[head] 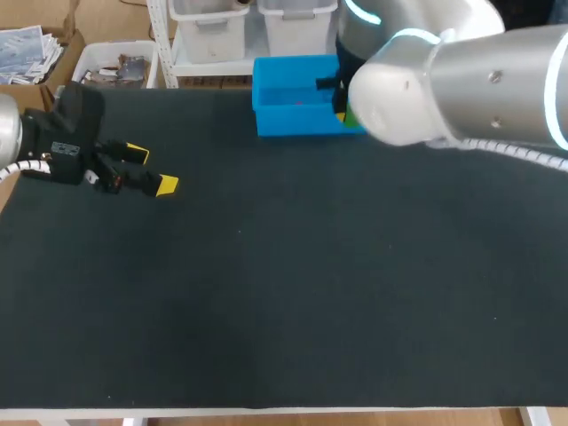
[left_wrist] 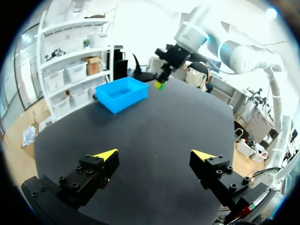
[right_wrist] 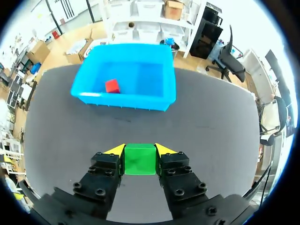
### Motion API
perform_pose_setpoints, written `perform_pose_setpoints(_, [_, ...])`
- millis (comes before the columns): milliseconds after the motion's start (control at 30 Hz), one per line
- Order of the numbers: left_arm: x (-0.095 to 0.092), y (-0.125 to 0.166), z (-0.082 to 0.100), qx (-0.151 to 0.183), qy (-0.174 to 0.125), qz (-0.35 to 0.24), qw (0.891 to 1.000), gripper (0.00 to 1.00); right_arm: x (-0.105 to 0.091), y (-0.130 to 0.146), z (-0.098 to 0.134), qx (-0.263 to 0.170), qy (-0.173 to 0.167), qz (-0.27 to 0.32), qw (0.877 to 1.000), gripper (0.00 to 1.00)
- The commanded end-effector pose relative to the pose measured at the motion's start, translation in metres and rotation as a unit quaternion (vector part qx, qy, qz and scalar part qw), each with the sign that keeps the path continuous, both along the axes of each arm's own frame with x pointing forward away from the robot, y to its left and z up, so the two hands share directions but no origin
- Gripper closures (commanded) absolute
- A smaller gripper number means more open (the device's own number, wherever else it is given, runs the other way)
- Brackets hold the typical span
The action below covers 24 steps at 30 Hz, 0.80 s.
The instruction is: Use the left arm to pick the red cube and place it into the blue plastic box first, then use the right arm to grasp the green cube and put it into the same blue plastic box after the first action is fully finished.
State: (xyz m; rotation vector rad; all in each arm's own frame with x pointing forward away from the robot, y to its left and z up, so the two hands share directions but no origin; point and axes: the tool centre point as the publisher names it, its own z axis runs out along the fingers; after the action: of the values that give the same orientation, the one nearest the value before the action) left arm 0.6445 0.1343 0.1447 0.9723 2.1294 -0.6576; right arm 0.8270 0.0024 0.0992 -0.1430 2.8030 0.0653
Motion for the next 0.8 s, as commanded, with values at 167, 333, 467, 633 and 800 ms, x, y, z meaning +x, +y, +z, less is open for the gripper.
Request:
perform_pose_setpoints(167, [-0.001, 0.001, -0.002, -0.005, -0.005, -0.001, 1.000, 0.00, -0.018, -0.008, 0.039, 0.030, -0.064, -0.002, 0.998, 1.00])
perform_pose_setpoints(333, [-0.001, 0.001, -0.002, -0.005, -0.005, -0.001, 1.000, 0.00, -0.014, -0.004, 0.048, 0.056, -0.102, 0.009, 0.993, 1.00])
perform_pose_setpoints(467, [-0.001, 0.001, -0.002, -0.005, -0.005, -0.001, 1.000, 0.00, -0.011, -0.002, 0.052, 0.062, -0.128, 0.007, 0.990, 1.00])
perform_pose_setpoints(633, [-0.001, 0.001, -0.002, -0.005, -0.005, -0.001, 1.000, 0.00, -0.006, 0.001, 0.053, 0.070, -0.144, 0.006, 0.987, 1.00])
perform_pose_setpoints(800, [-0.001, 0.001, -0.002, -0.005, -0.005, -0.001, 1.000, 0.00, 0.001, 0.003, 0.049, 0.076, -0.142, 0.009, 0.987, 1.00])
